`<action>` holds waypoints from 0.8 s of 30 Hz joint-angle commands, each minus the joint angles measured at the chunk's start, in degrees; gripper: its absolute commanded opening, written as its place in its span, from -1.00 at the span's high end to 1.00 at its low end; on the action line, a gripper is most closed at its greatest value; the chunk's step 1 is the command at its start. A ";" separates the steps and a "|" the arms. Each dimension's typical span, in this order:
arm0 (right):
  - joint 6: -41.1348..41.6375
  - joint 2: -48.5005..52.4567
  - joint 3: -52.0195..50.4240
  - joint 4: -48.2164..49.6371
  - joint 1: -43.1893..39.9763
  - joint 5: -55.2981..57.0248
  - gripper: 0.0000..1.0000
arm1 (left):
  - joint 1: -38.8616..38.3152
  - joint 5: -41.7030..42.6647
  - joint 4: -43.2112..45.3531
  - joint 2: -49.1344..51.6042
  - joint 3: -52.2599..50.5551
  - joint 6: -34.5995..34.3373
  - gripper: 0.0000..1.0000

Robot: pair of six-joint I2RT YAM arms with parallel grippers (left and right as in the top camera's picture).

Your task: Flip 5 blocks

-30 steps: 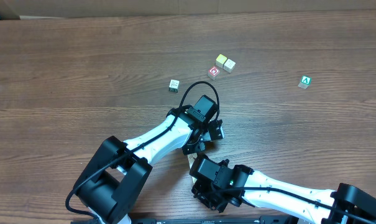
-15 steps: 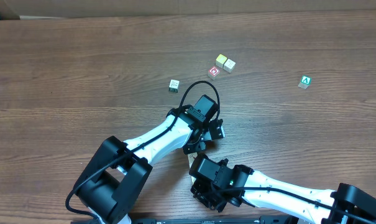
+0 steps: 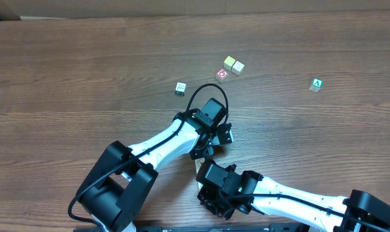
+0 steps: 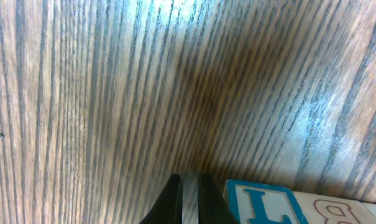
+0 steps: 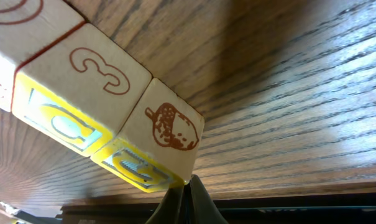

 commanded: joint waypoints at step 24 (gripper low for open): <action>0.28 0.39 -0.02 1.64 1.07 2.56 0.92 | -0.79 1.18 0.96 0.72 -0.61 -1.66 0.92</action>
